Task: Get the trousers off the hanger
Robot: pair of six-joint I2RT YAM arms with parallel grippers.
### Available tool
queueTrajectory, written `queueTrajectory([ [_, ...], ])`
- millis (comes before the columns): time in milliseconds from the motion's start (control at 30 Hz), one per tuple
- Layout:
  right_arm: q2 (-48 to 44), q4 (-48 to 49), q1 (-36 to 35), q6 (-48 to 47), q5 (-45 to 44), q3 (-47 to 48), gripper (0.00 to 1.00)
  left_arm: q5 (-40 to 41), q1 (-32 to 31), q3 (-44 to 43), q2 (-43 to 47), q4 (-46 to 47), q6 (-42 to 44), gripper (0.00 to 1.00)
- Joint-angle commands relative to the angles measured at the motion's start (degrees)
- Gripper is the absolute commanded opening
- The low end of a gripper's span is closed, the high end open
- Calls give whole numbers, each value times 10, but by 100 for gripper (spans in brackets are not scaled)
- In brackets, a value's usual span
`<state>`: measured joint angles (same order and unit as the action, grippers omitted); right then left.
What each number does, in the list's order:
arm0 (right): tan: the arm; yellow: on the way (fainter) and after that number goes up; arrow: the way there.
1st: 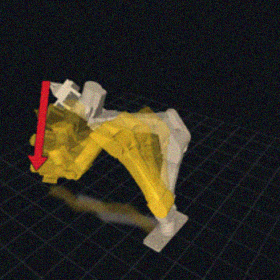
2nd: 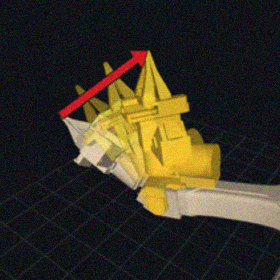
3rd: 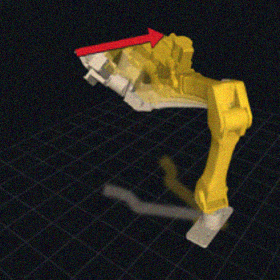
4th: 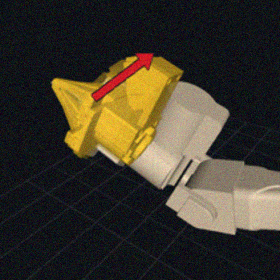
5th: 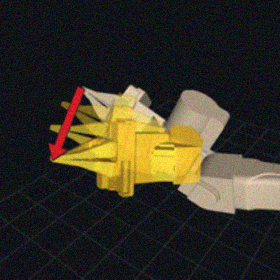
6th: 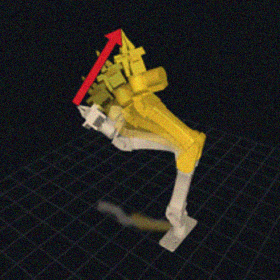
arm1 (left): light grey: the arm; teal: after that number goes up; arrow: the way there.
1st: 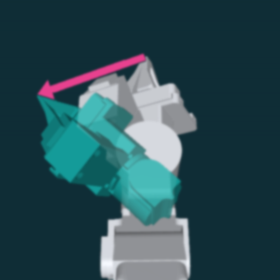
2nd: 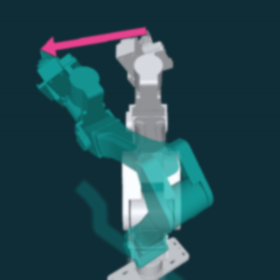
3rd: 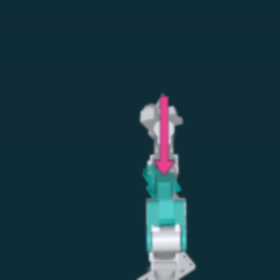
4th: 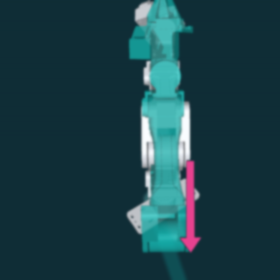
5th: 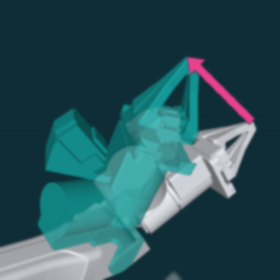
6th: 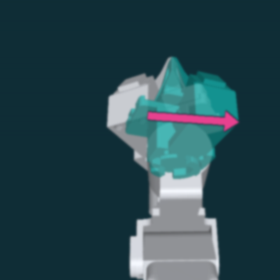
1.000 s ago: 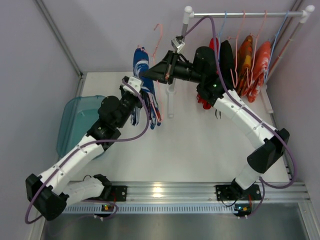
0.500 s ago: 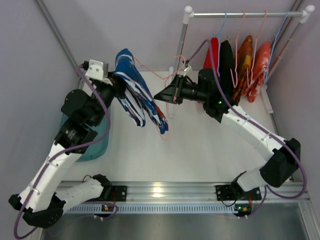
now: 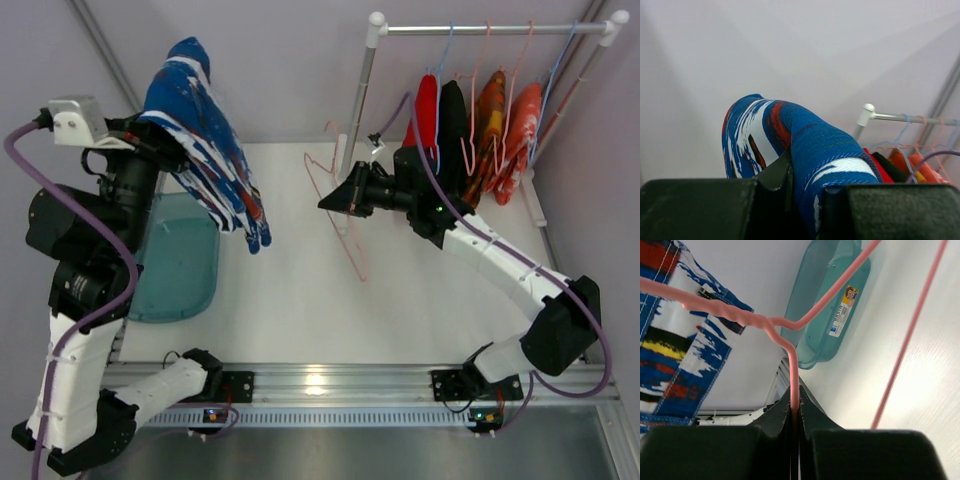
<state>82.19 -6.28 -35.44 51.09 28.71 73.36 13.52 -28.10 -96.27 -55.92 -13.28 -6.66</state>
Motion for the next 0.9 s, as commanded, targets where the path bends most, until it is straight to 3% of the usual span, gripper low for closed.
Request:
queueTrajectory([
  [0,-39,-2,6,-35,0,-1,0,58,30,-25,34,91,43,0],
  [200,-56,-9,6,-48,9,-1,0,170,132,69,122,114,155,0],
  [533,-56,-18,6,-47,28,7,0,233,375,333,319,192,241,0],
  [767,-56,-21,6,-52,50,13,0,280,458,483,411,227,265,0],
  [867,-49,-25,6,-62,56,20,0,302,466,531,412,291,306,0],
])
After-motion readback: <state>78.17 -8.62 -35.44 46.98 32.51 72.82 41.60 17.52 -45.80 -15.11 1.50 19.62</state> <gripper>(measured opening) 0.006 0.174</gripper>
